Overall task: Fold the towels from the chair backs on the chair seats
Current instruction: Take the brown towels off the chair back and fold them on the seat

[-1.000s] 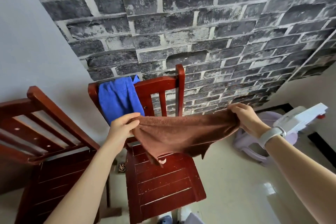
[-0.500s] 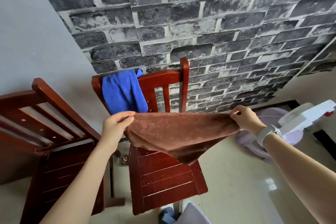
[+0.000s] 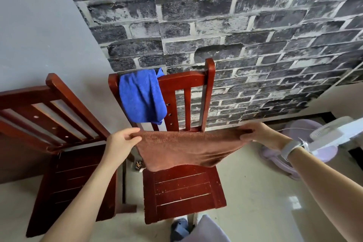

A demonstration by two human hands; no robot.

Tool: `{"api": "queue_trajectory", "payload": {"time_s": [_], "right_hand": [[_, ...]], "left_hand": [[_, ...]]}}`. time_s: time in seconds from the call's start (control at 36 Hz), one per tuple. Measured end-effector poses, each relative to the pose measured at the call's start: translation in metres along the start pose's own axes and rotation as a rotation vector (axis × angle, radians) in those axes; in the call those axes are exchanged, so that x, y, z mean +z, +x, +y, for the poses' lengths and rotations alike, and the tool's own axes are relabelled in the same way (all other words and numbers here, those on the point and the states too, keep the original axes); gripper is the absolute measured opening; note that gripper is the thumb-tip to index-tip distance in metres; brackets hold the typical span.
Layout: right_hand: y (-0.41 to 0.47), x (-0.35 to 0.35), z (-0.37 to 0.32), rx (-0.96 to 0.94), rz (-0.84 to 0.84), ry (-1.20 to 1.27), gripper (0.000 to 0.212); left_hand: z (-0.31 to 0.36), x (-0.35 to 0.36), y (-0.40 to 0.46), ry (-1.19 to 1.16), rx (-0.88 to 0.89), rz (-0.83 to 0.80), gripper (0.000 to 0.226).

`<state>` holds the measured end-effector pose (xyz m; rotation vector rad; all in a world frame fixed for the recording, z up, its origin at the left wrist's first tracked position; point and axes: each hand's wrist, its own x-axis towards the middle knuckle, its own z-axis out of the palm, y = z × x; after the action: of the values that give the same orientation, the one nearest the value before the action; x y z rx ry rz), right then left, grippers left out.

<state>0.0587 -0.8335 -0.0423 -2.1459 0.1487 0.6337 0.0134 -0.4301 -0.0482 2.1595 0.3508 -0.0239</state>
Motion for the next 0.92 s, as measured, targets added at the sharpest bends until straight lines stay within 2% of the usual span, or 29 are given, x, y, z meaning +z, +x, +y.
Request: {"api": "queue_trajectory", "payload": {"time_s": [0.11, 0.19, 0.31, 0.39, 0.53, 0.69, 0.81, 0.92], "right_hand": [[0.006, 0.015, 0.005, -0.08, -0.085, -0.515, 0.016], [0.01, 0.028, 0.011, -0.047, 0.043, -0.685, 0.024], [0.021, 0.034, 0.009, -0.106, 0.205, -0.744, 0.027], [0.033, 0.035, 0.005, -0.085, 0.23, -0.792, 0.026], [0.054, 0.04, -0.009, -0.161, 0.336, -0.753, 0.027], [0.059, 0.046, -0.014, -0.279, 0.495, -0.686, 0.018], [0.051, 0.057, -0.007, -0.383, 0.536, -0.696, 0.021], [0.043, 0.076, 0.014, -0.435, 0.518, -0.69, 0.014]], "left_hand": [[-0.002, 0.006, -0.007, 0.278, 0.09, 0.023, 0.027], [-0.004, 0.012, -0.008, 0.416, 0.113, 0.041, 0.019], [-0.014, 0.011, -0.001, 0.562, 0.099, 0.054, 0.013], [-0.022, 0.007, 0.011, 0.604, 0.128, 0.062, 0.012], [-0.025, 0.005, 0.032, 0.643, 0.203, 0.123, 0.005], [-0.04, -0.004, 0.032, 0.652, 0.321, 0.233, 0.011], [-0.058, -0.004, 0.015, 0.619, 0.368, 0.299, 0.01], [-0.085, 0.005, -0.007, 0.621, 0.373, 0.27, 0.014]]}}
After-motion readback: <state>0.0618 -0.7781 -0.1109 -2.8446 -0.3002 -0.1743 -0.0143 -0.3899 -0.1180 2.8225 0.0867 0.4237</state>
